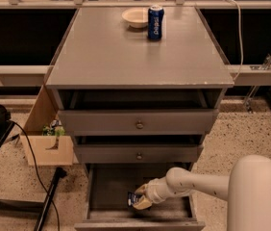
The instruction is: Place rxbar blueberry into bottom drawer
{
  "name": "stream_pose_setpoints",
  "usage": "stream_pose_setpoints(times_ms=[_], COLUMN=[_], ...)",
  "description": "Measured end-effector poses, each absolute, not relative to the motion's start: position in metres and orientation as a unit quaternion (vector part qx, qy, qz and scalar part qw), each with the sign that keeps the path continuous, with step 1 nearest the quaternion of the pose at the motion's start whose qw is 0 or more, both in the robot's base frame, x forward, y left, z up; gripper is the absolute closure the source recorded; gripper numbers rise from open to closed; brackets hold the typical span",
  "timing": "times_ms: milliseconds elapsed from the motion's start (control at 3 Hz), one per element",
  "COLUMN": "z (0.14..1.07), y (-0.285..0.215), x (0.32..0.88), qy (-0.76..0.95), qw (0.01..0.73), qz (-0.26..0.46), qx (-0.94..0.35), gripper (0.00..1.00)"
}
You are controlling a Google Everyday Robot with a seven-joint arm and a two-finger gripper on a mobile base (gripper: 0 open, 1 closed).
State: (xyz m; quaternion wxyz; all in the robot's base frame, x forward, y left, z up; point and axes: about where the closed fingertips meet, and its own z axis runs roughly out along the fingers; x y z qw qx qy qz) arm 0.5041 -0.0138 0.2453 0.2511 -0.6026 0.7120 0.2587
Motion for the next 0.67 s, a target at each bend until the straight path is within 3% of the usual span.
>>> stream_pose_setpoints(times_ms=[667], z=[0.232], y=[-0.012], x=[0.507], qy=[0.708], qw=[0.254], qz=[0.258], qx=[-0.606], gripper=[1.00])
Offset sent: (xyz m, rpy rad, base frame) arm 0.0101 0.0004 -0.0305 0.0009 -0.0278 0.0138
